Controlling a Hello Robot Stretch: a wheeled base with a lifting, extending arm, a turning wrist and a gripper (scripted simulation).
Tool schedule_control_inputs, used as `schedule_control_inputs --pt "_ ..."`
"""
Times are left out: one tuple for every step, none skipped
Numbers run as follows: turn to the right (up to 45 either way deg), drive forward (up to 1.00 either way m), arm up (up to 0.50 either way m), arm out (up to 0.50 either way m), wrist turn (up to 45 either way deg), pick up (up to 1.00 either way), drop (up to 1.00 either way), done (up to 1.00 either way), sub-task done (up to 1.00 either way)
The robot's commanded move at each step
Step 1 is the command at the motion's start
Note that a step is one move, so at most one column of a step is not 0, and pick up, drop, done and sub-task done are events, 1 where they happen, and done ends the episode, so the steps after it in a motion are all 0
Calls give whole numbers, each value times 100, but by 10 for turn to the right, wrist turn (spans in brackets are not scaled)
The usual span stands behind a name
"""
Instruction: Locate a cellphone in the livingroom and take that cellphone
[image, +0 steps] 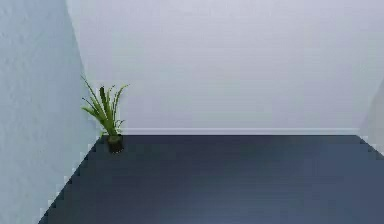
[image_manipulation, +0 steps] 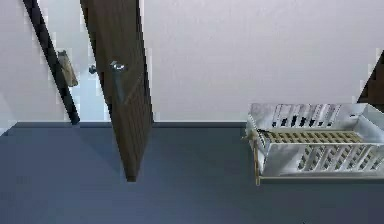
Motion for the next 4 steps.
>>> schedule_control_inputs --pt "450 0 0 0 0 0 0 0 0" --pt "30 0 0 0 0 0 0 0 0" --pt "0 100 0 0 0 0 0 0 0" --pt "30 0 0 0 0 0 0 0 0"
